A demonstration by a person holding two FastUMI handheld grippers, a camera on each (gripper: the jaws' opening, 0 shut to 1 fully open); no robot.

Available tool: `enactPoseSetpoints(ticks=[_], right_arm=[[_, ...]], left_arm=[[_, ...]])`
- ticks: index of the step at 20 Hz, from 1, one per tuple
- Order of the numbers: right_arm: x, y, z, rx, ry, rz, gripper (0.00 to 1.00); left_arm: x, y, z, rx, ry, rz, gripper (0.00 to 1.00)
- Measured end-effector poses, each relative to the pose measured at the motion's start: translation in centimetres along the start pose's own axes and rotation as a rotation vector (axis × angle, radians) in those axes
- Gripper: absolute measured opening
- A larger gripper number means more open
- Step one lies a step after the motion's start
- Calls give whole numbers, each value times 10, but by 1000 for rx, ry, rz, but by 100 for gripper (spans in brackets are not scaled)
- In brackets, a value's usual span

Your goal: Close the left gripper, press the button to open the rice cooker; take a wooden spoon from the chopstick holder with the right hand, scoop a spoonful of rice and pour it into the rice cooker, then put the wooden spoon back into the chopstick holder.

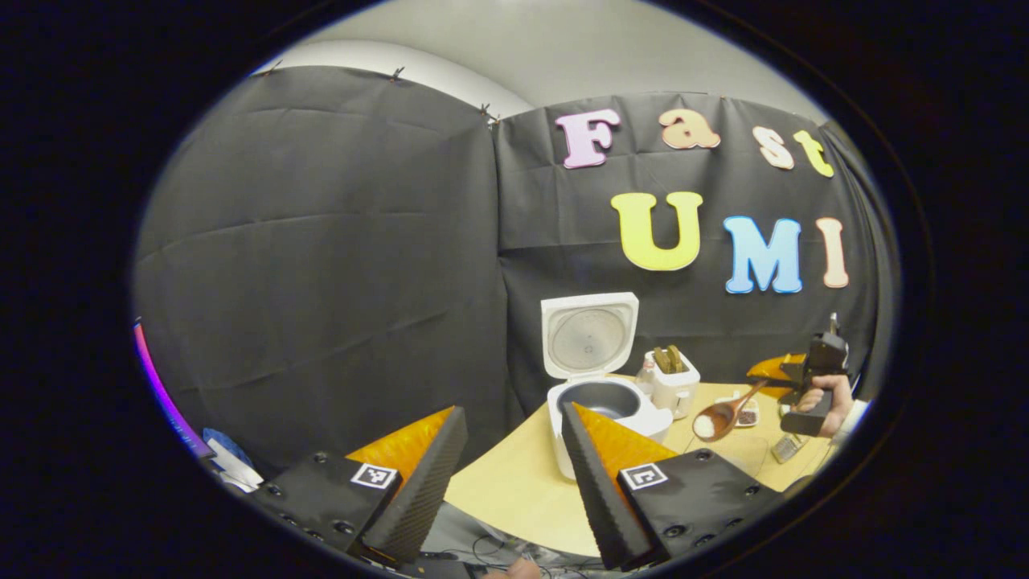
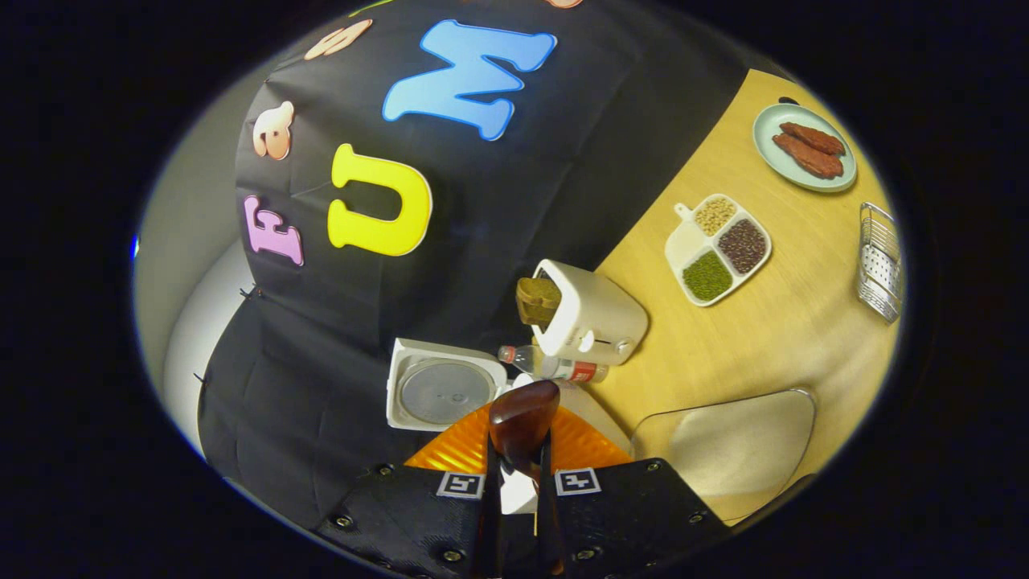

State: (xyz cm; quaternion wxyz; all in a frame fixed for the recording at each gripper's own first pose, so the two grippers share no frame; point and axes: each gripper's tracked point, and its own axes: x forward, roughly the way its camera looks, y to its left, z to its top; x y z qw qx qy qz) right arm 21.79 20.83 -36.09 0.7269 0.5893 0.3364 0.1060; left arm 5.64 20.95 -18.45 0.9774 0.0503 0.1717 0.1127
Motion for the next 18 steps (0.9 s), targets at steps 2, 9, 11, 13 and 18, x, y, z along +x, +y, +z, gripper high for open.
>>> enactPoseSetpoints(ticks=[2, 9, 11, 13, 18], right_arm=[[22, 28, -3, -17, -8, 37, 17], [118, 87, -38, -171, 21, 69, 18], [143, 89, -53, -254, 31, 45, 17], [168, 82, -71, -322, 56, 17, 17], [207, 66, -117, -637, 120, -41, 18]], left_arm=[[-1, 3, -3, -6, 0, 10, 86], [12, 6, -14, -11, 26, 38, 86], [21, 6, -19, -12, 43, 50, 86], [33, 10, -25, -29, 59, 66, 86], [34, 13, -29, -37, 89, 117, 86]])
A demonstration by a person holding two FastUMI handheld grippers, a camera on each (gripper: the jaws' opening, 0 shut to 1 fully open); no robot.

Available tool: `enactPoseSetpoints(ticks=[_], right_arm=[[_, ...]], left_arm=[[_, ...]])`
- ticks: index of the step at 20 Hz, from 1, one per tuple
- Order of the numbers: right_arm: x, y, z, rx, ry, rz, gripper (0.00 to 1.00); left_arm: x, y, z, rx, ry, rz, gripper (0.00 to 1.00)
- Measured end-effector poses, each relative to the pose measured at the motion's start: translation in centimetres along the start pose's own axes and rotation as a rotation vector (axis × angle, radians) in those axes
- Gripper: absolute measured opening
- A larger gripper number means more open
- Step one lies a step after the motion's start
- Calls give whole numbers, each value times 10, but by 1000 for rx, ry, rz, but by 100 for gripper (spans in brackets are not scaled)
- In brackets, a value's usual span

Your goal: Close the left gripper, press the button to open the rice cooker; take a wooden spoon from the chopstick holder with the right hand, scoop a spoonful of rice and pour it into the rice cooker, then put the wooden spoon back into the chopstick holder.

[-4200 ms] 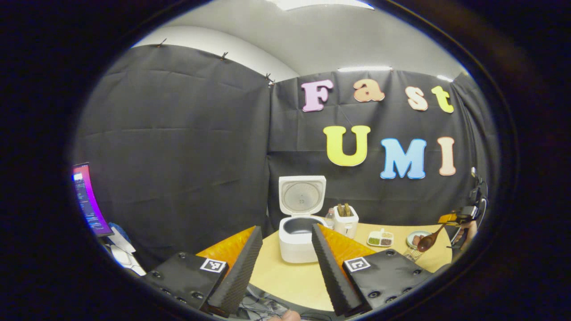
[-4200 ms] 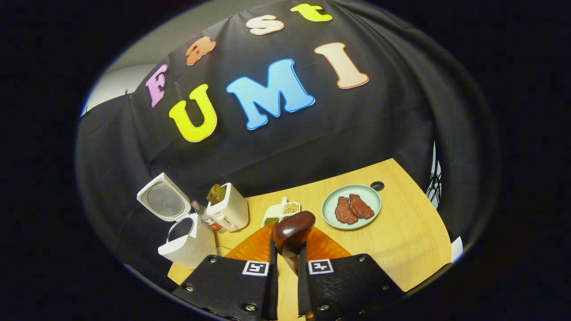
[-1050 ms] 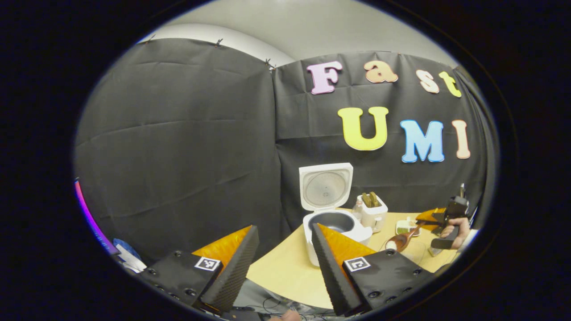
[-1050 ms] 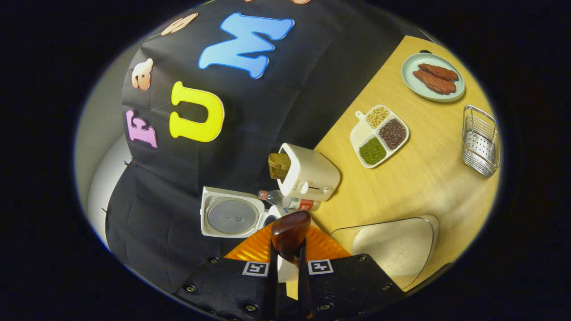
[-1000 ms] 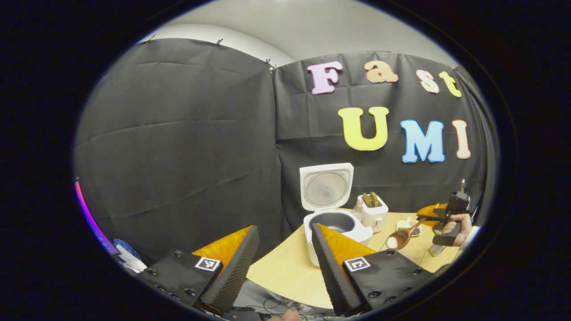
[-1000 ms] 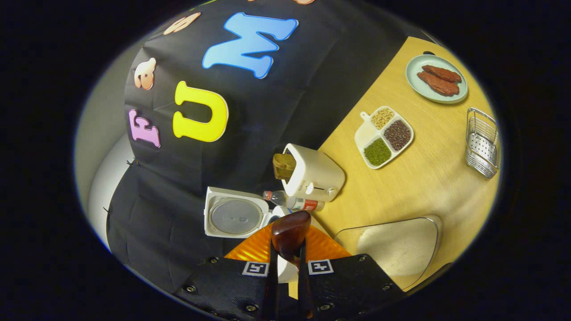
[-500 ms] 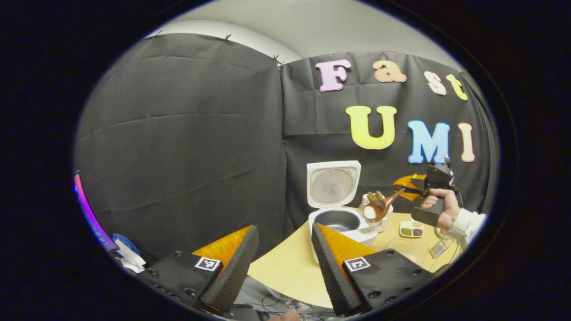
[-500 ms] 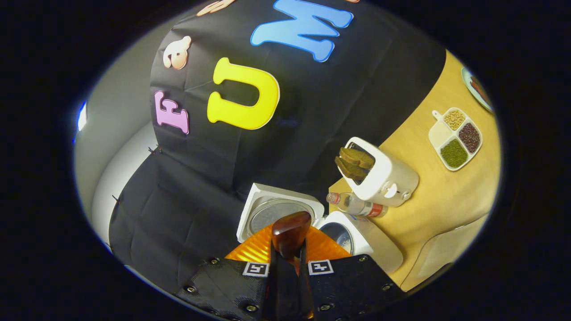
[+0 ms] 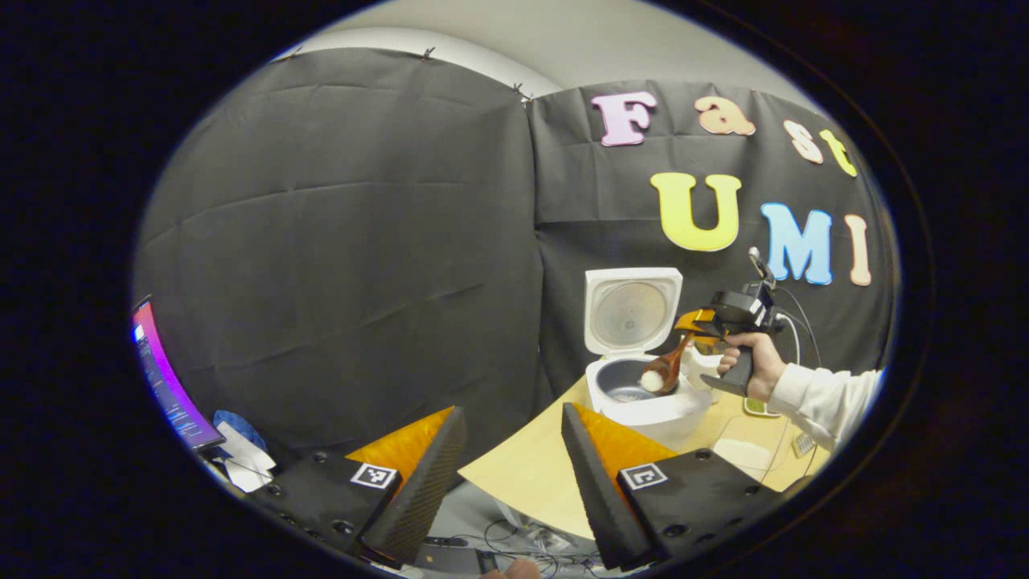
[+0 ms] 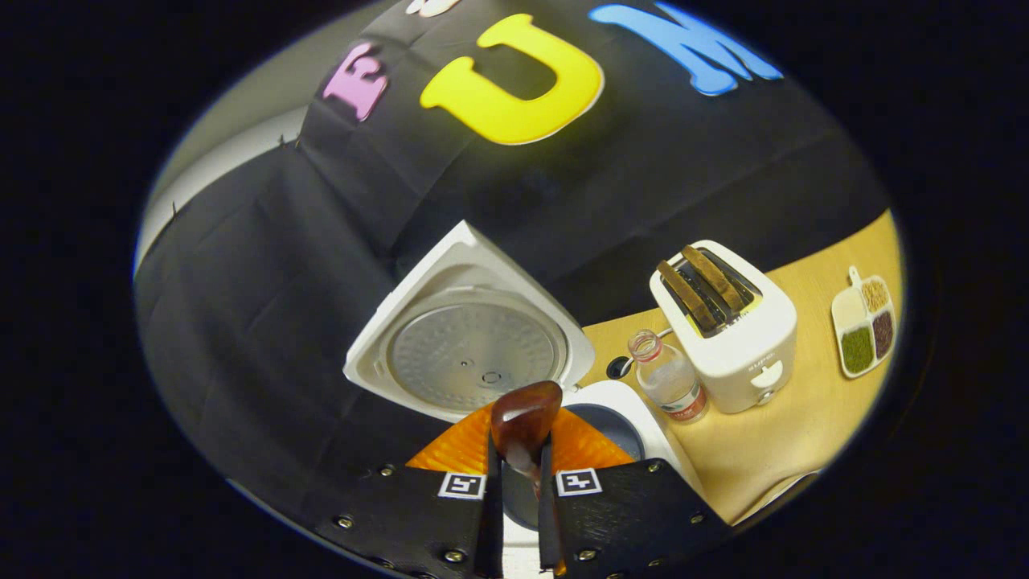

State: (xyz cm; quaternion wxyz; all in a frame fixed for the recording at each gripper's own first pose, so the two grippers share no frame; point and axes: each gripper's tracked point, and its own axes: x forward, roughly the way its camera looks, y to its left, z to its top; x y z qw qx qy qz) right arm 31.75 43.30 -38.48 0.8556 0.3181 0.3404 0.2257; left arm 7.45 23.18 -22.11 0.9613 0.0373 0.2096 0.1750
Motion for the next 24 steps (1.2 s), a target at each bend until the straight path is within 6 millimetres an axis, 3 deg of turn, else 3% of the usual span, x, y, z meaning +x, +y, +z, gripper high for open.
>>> enactPoseSetpoints(ticks=[4, 7, 12, 16, 19, 20, 21, 22, 24], right_arm=[[13, 17, -21, -218, 39, 14, 17], [16, 24, -26, -378, 32, 16, 18], [5, 40, -32, -602, -5, 47, 17], [-6, 53, -25, -789, -74, 67, 17], [-9, 55, -20, -879, -116, 71, 17], [-11, 56, -20, -907, -123, 59, 17], [-14, 58, -20, -916, -124, 61, 17], [-15, 61, -22, -883, -119, 77, 18], [-17, 68, -27, -773, -102, 108, 17]], left_arm=[[-4, 1, -1, -51, 25, 47, 86], [-2, 5, -4, -43, 26, 67, 86], [-4, 3, -5, -64, 37, 72, 86], [-5, 4, -4, -51, 35, 58, 86], [-5, 4, -3, -49, 23, 57, 86], [-6, 4, -2, -50, 24, 56, 80], [-7, 5, -2, -48, 20, 59, 86], [-9, 7, -1, -44, 16, 63, 81], [-15, 11, 0, -39, 9, 71, 86]])
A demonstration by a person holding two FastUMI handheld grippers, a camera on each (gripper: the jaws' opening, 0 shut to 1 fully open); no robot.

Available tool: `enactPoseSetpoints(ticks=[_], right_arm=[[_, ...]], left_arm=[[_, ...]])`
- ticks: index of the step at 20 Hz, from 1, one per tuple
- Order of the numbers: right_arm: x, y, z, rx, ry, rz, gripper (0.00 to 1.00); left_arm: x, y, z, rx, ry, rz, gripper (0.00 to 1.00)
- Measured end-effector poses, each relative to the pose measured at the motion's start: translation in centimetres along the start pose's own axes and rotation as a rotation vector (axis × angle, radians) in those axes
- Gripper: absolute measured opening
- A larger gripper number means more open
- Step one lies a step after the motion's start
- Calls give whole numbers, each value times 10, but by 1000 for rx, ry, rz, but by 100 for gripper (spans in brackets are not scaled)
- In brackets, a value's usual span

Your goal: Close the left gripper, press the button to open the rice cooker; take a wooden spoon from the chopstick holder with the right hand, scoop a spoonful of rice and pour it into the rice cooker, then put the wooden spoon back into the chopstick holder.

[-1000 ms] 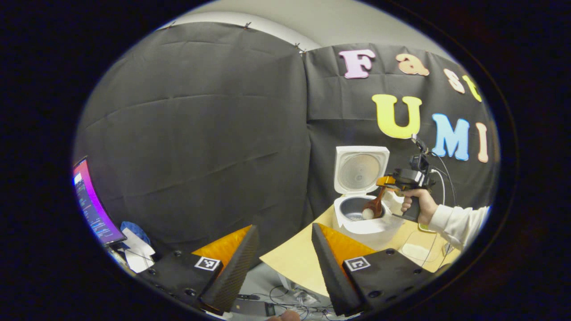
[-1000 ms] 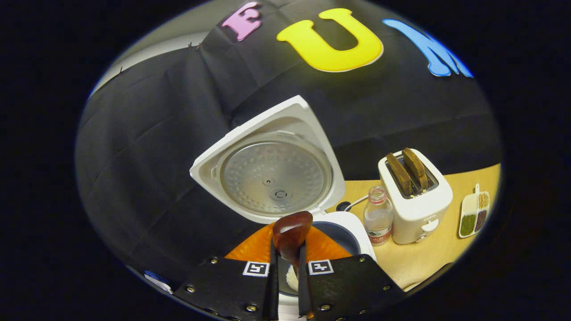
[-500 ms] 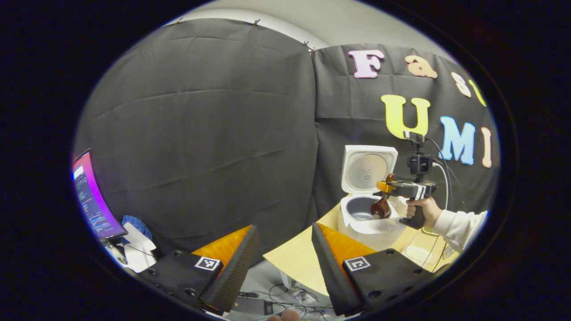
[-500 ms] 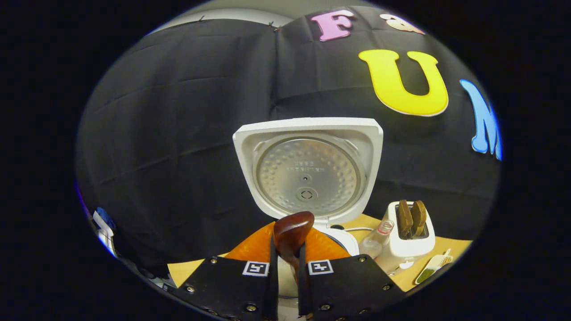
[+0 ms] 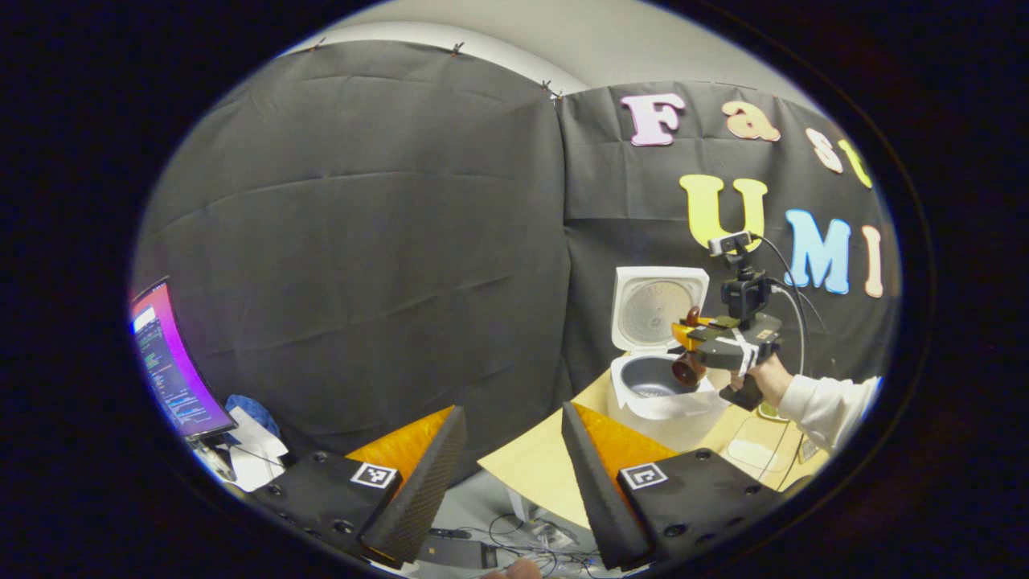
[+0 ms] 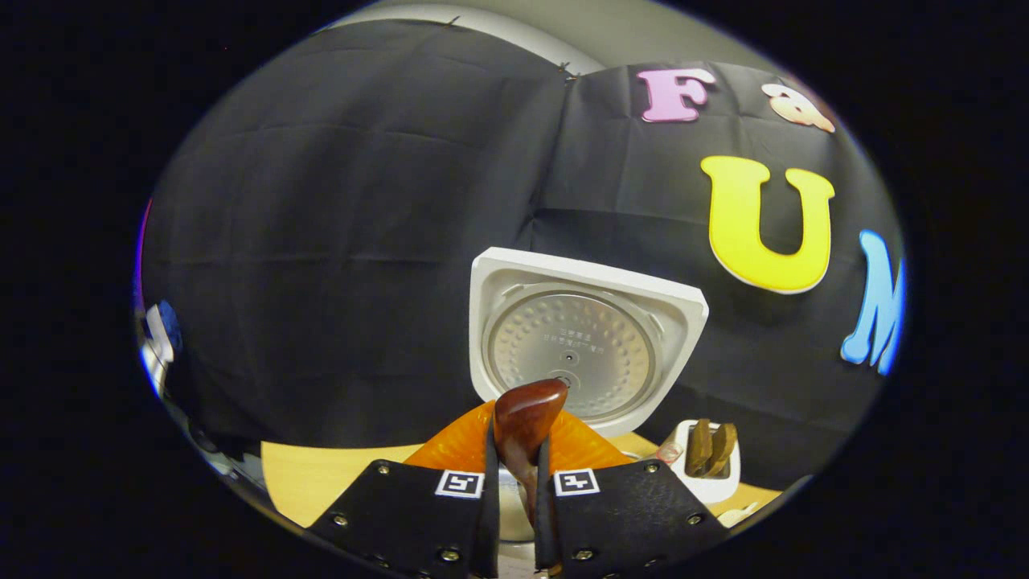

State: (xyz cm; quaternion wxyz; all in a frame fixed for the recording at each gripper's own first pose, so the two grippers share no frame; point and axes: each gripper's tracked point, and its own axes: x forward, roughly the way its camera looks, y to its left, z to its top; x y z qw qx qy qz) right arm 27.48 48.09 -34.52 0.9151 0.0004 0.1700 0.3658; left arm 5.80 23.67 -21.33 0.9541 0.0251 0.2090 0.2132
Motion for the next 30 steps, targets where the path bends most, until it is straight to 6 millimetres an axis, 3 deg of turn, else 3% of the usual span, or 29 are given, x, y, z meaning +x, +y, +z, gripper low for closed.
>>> enactPoseSetpoints(ticks=[6, 8, 12, 16, 18, 20, 22, 24, 26, 30], right_arm=[[-7, -27, 21, 383, -19, -28, 17], [-18, -34, 32, 466, -29, -31, 18], [-55, -29, 51, 646, -43, 20, 17], [-127, -41, 75, 878, -85, 47, 17], [-169, -56, 81, 905, -95, 28, 17], [-216, -67, 82, 912, -95, 14, 17], [-266, -86, 79, 945, -105, -16, 17], [-313, -117, 68, 951, -118, -83, 17], [-358, -153, 52, 943, -119, -152, 17], [-416, -219, 2, 987, -132, -260, 17]], left_arm=[[-37, 19, -1, -3, -31, 47, 80], [-57, 34, -4, -11, -42, 60, 80], [-86, 46, -2, -39, -82, 57, 80], [-111, 46, 3, -100, -132, 18, 80], [-123, 39, 5, -130, -161, -10, 90], [-130, 31, -1, -151, -175, -46, 80], [-132, 18, -7, -187, -170, -103, 80], [-140, -8, -10, -222, -172, -162, 80], [-142, -21, -11, -225, -161, -186, 80], [-157, -48, 3, -192, -189, -198, 80]])
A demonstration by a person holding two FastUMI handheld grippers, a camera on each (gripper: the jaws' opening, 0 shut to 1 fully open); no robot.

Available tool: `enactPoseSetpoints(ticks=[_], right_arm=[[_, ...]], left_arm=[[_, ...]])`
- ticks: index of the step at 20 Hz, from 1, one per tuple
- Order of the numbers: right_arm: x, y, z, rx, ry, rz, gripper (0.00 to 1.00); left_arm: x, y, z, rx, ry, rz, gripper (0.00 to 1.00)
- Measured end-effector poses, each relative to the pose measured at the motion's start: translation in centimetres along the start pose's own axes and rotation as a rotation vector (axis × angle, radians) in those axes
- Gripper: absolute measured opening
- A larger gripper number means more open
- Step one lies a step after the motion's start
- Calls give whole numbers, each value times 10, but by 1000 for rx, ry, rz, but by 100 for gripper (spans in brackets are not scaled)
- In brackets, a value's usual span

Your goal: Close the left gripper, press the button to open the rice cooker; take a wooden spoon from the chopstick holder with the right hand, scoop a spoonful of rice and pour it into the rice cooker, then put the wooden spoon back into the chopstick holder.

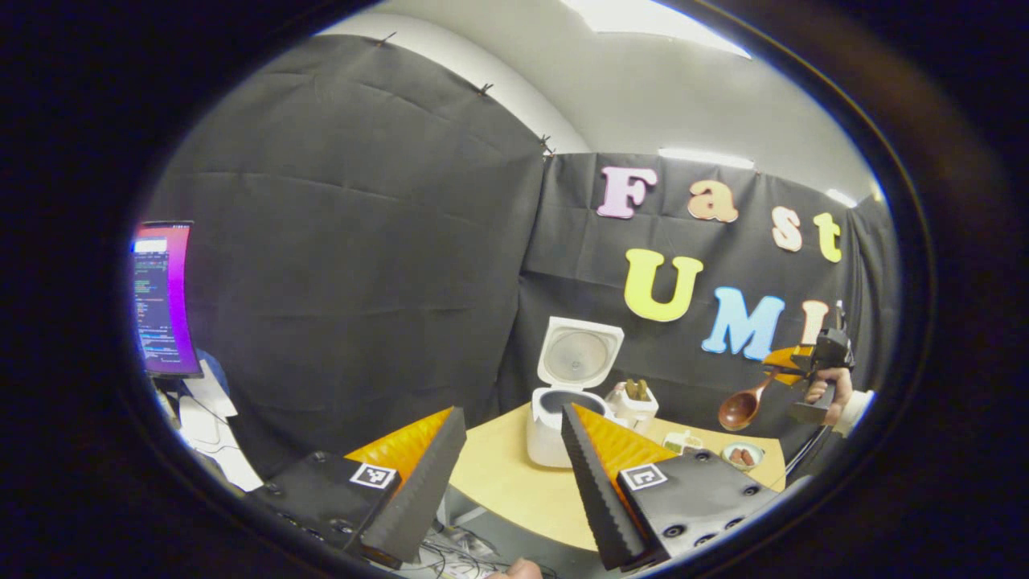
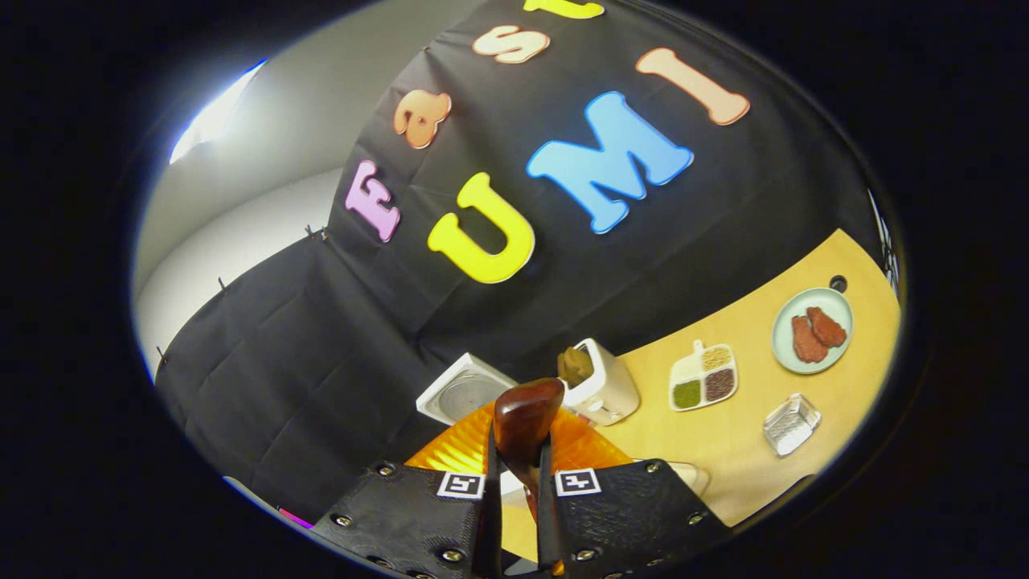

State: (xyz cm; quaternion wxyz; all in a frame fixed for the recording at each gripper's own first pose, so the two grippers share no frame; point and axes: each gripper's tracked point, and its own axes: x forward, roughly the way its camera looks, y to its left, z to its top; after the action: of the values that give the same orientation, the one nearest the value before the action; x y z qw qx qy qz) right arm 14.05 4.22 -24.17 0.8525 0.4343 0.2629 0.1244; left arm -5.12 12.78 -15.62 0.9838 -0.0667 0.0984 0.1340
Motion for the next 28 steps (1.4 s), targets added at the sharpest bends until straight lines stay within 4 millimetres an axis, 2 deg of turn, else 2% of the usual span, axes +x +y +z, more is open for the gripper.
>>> enactPoseSetpoints(ticks=[2, 5, 7, 10, 12, 14, 19, 22, 23, 24, 25, 28], right_arm=[[-7, -41, 17, 43, -18, -42, 17], [-14, -109, 39, 66, -19, -98, 17], [-12, -152, 49, 53, -5, -143, 17], [7, -211, 48, 16, 31, -212, 17], [16, -243, 36, -22, 60, -260, 18], [27, -258, 24, -64, 74, -279, 18], [40, -278, -7, -176, 134, -299, 18], [36, -281, -20, -219, 173, -292, 19], [32, -285, -22, -242, 186, -303, 21], [30, -287, -27, -263, 201, -309, 21], [26, -290, -30, -282, 223, -314, 22], [18, -296, -38, -327, 268, -329, 24]], left_arm=[[3, -19, -6, 20, 11, 2, 80], [5, -59, -21, 35, 49, 4, 80], [6, -87, -20, 74, 51, 15, 80], [9, -126, -22, 113, 58, 48, 80], [13, -150, -30, 117, 84, 69, 80], [12, -170, -37, 138, 114, 70, 80], [23, -194, -41, 235, 155, 62, 81], [32, -208, -40, 240, 159, 43, 80], [33, -211, -41, 245, 156, 38, 91], [33, -214, -40, 248, 154, 34, 81], [33, -216, -40, 247, 152, 32, 86], [37, -221, -42, 239, 157, 27, 80]])
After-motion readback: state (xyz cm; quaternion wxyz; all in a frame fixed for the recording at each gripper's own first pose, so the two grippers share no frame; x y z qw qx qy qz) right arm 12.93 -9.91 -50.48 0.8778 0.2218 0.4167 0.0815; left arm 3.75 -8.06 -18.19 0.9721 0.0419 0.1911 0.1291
